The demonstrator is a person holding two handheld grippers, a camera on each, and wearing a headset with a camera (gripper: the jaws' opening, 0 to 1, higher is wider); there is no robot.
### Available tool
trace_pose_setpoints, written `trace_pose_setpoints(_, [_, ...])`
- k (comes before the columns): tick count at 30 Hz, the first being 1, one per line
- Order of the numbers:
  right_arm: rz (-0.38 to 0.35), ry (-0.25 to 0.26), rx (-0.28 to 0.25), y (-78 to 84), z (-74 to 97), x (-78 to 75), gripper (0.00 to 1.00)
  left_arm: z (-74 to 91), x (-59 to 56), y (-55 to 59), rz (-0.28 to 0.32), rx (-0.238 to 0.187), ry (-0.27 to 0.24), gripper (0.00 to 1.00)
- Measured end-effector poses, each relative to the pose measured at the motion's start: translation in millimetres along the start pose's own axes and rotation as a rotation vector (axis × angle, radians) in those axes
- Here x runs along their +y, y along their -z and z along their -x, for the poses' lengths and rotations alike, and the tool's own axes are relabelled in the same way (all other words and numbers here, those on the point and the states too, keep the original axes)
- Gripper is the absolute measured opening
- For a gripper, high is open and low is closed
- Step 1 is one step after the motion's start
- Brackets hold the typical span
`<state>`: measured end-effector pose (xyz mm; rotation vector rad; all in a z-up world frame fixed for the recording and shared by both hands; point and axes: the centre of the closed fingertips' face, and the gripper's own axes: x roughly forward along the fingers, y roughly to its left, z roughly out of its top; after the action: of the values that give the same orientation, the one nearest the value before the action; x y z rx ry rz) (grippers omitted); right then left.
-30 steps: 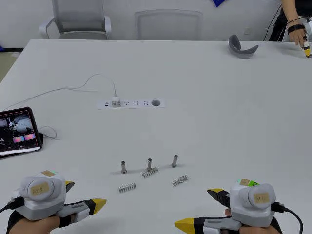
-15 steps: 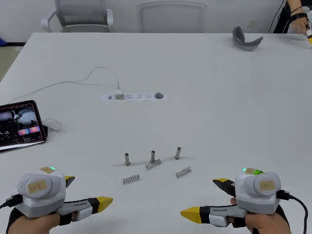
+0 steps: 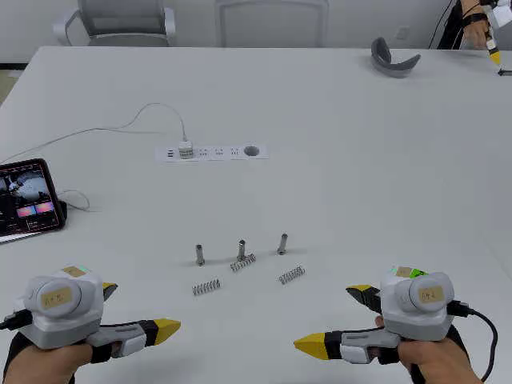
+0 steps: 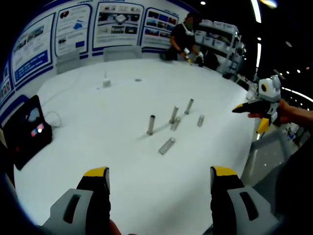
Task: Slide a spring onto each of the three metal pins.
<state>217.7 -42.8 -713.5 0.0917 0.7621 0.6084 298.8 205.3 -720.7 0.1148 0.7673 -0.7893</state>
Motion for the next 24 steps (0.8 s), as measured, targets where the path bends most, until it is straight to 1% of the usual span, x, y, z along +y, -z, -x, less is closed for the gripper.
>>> trace_pose_setpoints(4, [0.001, 0.006, 0.003, 2.5, 3.5, -1.8, 0.97, -5.4, -6.6, -3.8, -0.014, 0.008, 0.022, 0.88])
trace_pose_setpoints(7, [-0.002, 0.007, 0.002, 3.5, 6.2, -1.5, 0.97, -10.8, -11.4, -4.1, -0.032, 0.028, 0.046, 0.91])
trace_pose_setpoints(12, [0.002, 0.013, 0.015, 8.5, 9.6, -3.4, 0.97, -18.6, -17.6, -5.3, -0.053, 0.048, 0.071, 0.92])
trace_pose_setpoints(19, [-0.003, 0.017, 0.019, 10.3, 12.6, -4.4, 0.96, -27.4, -27.0, -5.9, -0.100, 0.074, 0.088, 0.92])
trace_pose_setpoints(24, [0.002, 0.011, 0.030, 12.9, 12.5, -2.8, 0.96, -35.8, -31.0, -1.6, -0.126, 0.095, 0.104, 0.90])
